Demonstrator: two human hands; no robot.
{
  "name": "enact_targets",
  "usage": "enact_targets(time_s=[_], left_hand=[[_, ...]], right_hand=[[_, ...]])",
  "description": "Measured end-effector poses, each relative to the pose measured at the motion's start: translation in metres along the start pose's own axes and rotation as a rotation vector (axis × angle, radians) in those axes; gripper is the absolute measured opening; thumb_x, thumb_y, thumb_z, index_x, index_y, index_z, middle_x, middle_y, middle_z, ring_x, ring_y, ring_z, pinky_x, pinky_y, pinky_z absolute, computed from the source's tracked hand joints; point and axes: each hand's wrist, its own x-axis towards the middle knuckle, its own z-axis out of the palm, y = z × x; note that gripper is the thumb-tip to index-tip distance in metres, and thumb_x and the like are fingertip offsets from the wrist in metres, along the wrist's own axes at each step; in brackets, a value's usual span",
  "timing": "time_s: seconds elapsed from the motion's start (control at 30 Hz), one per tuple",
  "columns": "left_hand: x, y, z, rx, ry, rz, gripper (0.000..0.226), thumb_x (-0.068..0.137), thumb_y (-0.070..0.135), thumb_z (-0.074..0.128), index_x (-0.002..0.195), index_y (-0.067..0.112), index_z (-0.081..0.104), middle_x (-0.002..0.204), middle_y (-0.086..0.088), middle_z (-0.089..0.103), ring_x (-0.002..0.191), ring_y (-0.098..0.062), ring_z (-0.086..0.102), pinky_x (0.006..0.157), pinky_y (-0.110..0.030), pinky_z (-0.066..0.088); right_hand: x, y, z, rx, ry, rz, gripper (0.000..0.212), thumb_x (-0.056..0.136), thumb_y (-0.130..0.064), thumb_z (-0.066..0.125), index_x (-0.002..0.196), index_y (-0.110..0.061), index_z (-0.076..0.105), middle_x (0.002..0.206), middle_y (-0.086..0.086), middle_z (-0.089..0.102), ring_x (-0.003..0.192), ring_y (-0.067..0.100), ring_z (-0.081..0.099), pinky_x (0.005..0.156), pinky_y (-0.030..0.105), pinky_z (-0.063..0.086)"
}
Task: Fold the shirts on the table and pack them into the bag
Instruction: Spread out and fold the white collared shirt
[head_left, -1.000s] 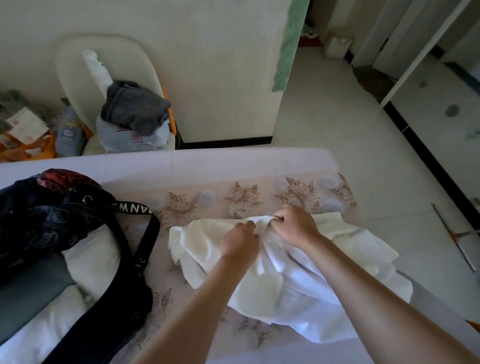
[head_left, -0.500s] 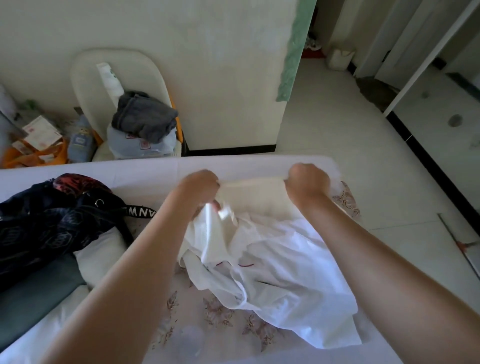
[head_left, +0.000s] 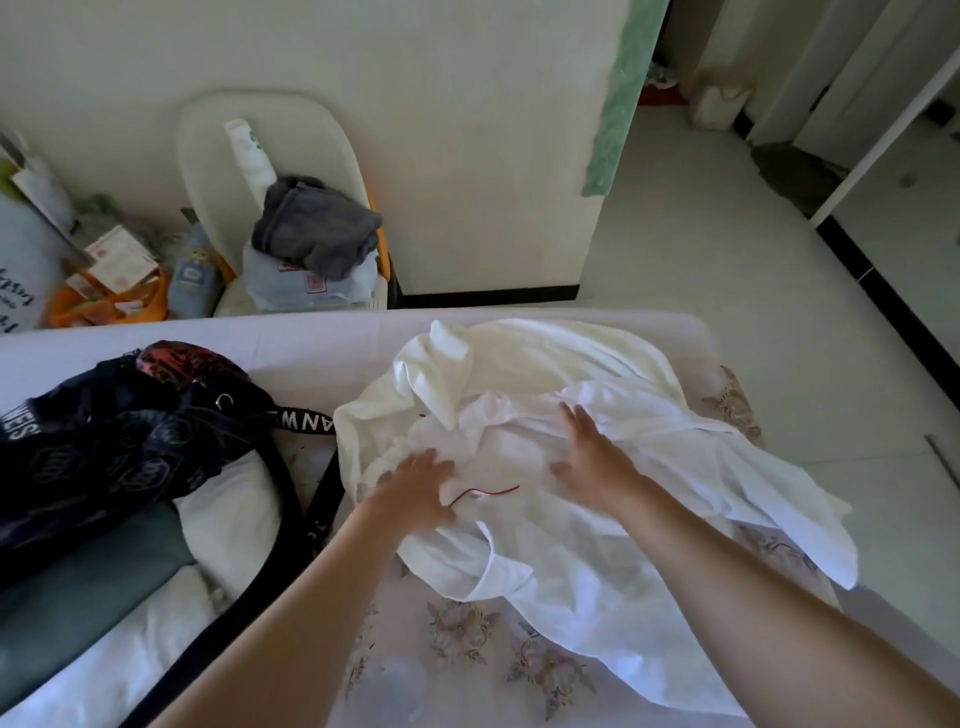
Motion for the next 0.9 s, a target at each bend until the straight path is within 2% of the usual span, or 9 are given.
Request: enact_targets(time_s=[0.17, 0.27, 0.33, 0.43, 0.53, 0.63, 0.77, 0.83, 0.9], left_hand=[[-0.002, -0.006, 0.018, -0.024, 0.074, -0.020, 0.061, 0.095, 0.042, 0.054, 0.151, 0.034, 0.030, 0.164, 0.006, 0.006, 0.151, -0.020, 0.006, 0.119, -0.044, 0.014], [-0.003, 0.000, 0.011, -0.044, 0.078, -0.023, 0.057, 0.096, 0.038, 0.054, 0.149, 0.032, 0.034, 0.162, 0.004, 0.015, 0.148, -0.022, 0.016, 0.117, -0.043, 0.019], [-0.003, 0.002, 0.005, -0.081, 0.130, -0.023, 0.059, 0.095, 0.035, 0.054, 0.150, 0.030, 0.032, 0.159, 0.005, 0.025, 0.143, -0.021, 0.026, 0.115, -0.041, 0.024], [-0.003, 0.002, -0.002, -0.079, 0.266, -0.026, 0.070, 0.092, 0.032, 0.058, 0.153, 0.030, 0.023, 0.160, 0.006, 0.023, 0.144, -0.021, 0.025, 0.115, -0.041, 0.025], [-0.003, -0.006, -0.003, -0.053, 0.317, -0.110, 0.085, 0.091, 0.033, 0.061, 0.156, 0.026, 0.007, 0.163, -0.003, 0.011, 0.148, -0.026, 0.014, 0.117, -0.044, 0.020], [-0.006, -0.018, -0.001, -0.038, 0.259, -0.252, 0.083, 0.090, 0.039, 0.061, 0.155, 0.018, 0.013, 0.152, -0.010, 0.036, 0.138, -0.031, 0.036, 0.111, -0.043, 0.027], [-0.017, -0.024, -0.005, 0.133, 0.359, -0.190, 0.027, 0.099, 0.033, 0.045, 0.118, 0.029, 0.064, 0.121, -0.002, 0.056, 0.119, -0.026, 0.046, 0.100, -0.039, 0.031], [-0.024, -0.020, -0.007, 0.042, 0.364, -0.121, 0.028, 0.103, 0.029, 0.038, 0.114, 0.026, 0.064, 0.117, -0.002, 0.053, 0.117, -0.025, 0.045, 0.098, -0.039, 0.033], [-0.033, -0.014, -0.011, -0.194, 0.332, -0.054, 0.026, 0.104, 0.026, 0.033, 0.114, 0.021, 0.057, 0.103, -0.004, 0.056, 0.106, -0.028, 0.055, 0.087, -0.038, 0.042]], right_hand=[[0.034, -0.009, -0.003, -0.084, 0.150, -0.100, 0.079, 0.101, -0.025, 0.049, 0.158, -0.032, -0.006, 0.167, 0.001, -0.001, 0.131, 0.031, 0.050, 0.090, 0.042, 0.049], [0.050, -0.024, -0.004, -0.117, 0.023, -0.135, 0.081, 0.101, -0.037, 0.050, 0.158, -0.033, -0.007, 0.153, 0.008, 0.036, 0.121, 0.031, 0.056, 0.088, 0.042, 0.049], [0.050, -0.032, -0.001, -0.221, 0.028, -0.128, 0.070, 0.099, -0.043, 0.051, 0.158, -0.027, 0.014, 0.132, 0.008, 0.055, 0.109, 0.031, 0.061, 0.086, 0.039, 0.047], [0.042, -0.040, 0.002, -0.270, 0.091, -0.112, 0.034, 0.094, -0.050, 0.053, 0.108, -0.021, 0.064, 0.111, 0.004, 0.068, 0.107, 0.028, 0.061, 0.088, 0.035, 0.039], [0.027, -0.040, 0.000, -0.103, 0.301, -0.188, 0.032, 0.088, -0.036, 0.047, 0.080, -0.014, 0.069, 0.091, 0.004, 0.066, 0.095, 0.032, 0.059, 0.078, 0.036, 0.035], [-0.001, -0.028, -0.013, 0.223, 0.569, -0.289, 0.020, 0.072, -0.023, 0.041, 0.059, -0.016, 0.055, 0.059, -0.011, 0.045, 0.072, 0.032, 0.054, 0.069, 0.034, 0.034], [-0.028, -0.017, -0.040, 0.314, 0.554, -0.011, 0.050, 0.075, -0.038, 0.026, 0.073, -0.002, 0.062, 0.071, 0.004, 0.058, 0.082, 0.032, 0.054, 0.080, 0.039, 0.036], [-0.033, -0.017, -0.049, -0.006, 0.391, 0.238, 0.054, 0.082, -0.043, 0.033, 0.100, -0.006, 0.068, 0.105, 0.012, 0.066, 0.106, 0.033, 0.053, 0.091, 0.039, 0.037], [-0.045, -0.025, -0.051, -0.232, 0.239, 0.295, 0.058, 0.087, -0.040, 0.052, 0.140, -0.018, 0.045, 0.142, 0.011, 0.044, 0.130, 0.032, 0.038, 0.104, 0.043, 0.033]])
